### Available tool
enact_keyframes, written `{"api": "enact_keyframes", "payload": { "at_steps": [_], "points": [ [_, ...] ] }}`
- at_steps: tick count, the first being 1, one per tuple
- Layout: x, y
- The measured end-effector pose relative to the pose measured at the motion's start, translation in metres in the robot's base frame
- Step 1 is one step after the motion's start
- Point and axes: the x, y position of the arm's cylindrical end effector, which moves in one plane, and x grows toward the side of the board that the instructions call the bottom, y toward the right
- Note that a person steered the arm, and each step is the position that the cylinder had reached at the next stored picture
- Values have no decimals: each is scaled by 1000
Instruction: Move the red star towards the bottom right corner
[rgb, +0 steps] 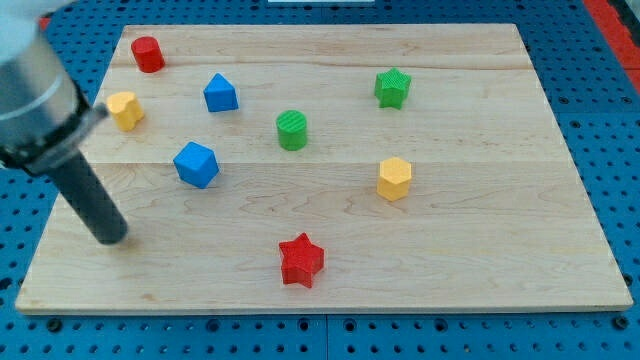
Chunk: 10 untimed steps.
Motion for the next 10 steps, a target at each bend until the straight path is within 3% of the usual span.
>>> {"api": "enact_keyframes", "payload": {
  "at_steps": [2, 3, 5, 10],
  "points": [
    [13, 111],
    [44, 137],
    [33, 188],
    [16, 156]
  ]
}}
